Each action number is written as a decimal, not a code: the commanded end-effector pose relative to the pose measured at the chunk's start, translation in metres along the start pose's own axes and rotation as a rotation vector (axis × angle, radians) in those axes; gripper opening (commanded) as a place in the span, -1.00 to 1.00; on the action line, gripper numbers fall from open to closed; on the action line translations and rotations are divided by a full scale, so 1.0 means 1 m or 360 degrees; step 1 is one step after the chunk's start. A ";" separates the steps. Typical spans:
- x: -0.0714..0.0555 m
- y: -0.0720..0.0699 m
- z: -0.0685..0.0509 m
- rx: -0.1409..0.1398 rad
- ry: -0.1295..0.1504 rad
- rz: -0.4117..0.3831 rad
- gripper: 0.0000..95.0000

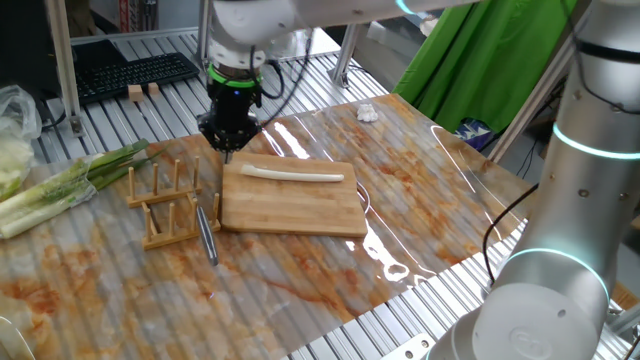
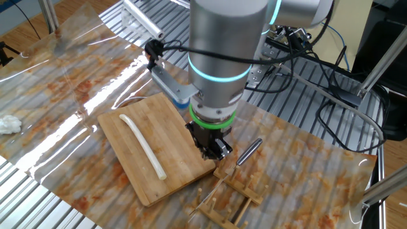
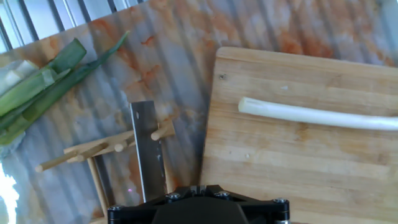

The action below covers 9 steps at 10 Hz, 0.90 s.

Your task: Chop the scallions

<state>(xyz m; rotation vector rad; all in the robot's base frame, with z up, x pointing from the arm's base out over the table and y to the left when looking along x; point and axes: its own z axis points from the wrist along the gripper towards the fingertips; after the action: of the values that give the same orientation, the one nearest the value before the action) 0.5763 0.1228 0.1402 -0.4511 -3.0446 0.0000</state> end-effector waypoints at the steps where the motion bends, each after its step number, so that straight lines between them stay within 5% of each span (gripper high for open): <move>1: 0.003 -0.003 -0.001 0.0007 -0.0009 -0.0020 -1.00; 2: 0.003 -0.003 -0.001 0.0010 -0.0010 -0.0024 -1.00; 3: 0.003 -0.003 -0.001 0.0006 -0.0011 -0.0053 -0.60; 6: 0.003 -0.003 -0.001 -0.0019 -0.0015 -0.0107 -0.60; 9: 0.003 0.002 0.001 -0.0062 -0.0001 -0.0031 -0.60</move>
<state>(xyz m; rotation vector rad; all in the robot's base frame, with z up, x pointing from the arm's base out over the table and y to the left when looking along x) 0.5733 0.1251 0.1395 -0.3996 -3.0610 -0.0577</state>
